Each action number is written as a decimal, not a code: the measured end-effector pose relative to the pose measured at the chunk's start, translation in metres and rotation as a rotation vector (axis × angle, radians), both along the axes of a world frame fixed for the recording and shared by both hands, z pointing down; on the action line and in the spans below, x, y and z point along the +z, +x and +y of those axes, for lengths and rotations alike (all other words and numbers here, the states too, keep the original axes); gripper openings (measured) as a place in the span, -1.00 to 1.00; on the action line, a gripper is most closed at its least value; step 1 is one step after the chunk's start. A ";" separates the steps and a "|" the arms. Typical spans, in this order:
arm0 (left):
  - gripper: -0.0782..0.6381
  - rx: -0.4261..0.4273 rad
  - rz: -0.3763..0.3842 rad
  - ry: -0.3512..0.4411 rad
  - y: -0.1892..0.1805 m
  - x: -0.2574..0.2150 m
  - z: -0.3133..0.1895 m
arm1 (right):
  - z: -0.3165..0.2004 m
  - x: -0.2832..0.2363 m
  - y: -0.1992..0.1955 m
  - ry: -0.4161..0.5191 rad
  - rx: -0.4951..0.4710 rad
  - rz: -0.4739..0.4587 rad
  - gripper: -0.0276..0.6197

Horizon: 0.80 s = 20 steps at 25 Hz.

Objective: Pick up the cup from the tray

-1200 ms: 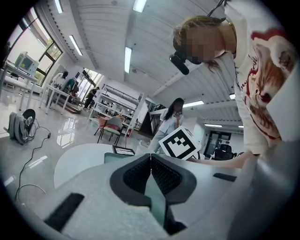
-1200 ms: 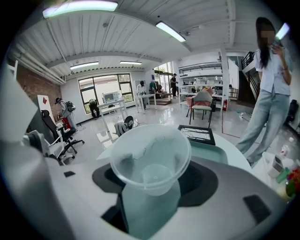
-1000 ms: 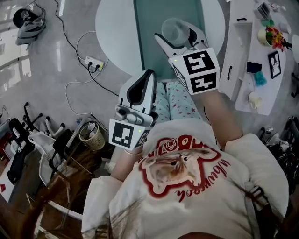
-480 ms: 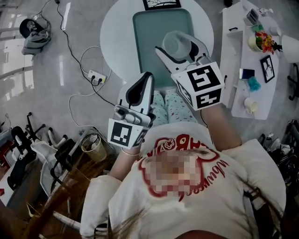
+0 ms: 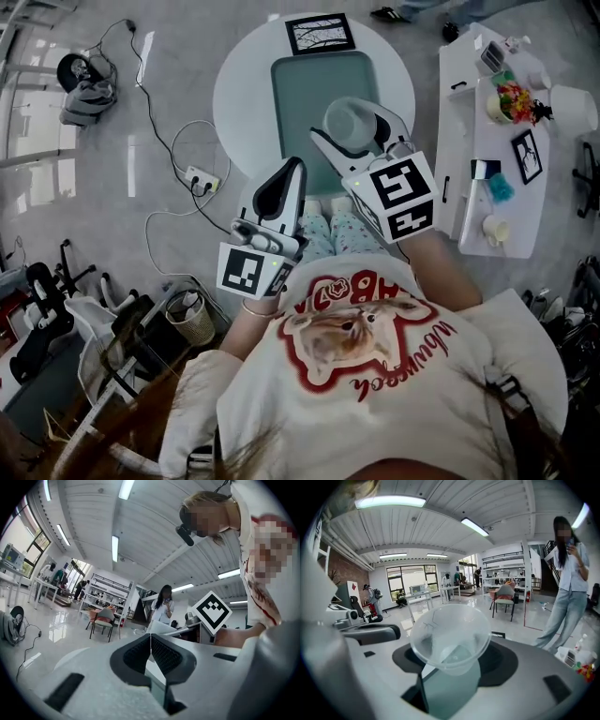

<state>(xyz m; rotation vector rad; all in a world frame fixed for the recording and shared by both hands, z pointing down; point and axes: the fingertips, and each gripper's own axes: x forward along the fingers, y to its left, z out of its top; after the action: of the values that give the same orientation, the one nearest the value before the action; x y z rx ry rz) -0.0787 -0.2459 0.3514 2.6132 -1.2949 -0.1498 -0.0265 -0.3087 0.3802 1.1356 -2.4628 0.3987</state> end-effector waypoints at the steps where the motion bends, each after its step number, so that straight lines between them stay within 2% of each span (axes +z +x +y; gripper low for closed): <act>1: -0.74 0.000 -0.003 0.006 0.001 -0.003 0.000 | 0.002 -0.004 0.000 0.002 -0.006 -0.011 0.01; 9: -0.74 0.003 -0.021 0.060 0.005 -0.030 -0.001 | 0.016 -0.042 0.005 0.023 -0.031 -0.071 0.01; 14: -0.74 0.012 -0.034 0.090 0.011 -0.042 -0.008 | 0.015 -0.056 0.015 0.070 -0.040 -0.041 0.01; 20: -0.74 0.016 -0.044 0.127 0.011 -0.056 -0.012 | 0.017 -0.071 0.017 0.093 -0.043 -0.053 0.01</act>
<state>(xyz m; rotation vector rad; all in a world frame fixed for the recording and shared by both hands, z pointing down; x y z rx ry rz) -0.0672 -0.2580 0.2957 2.7466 -1.3198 -0.1787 -0.0095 -0.2919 0.3090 1.1198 -2.5716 0.3082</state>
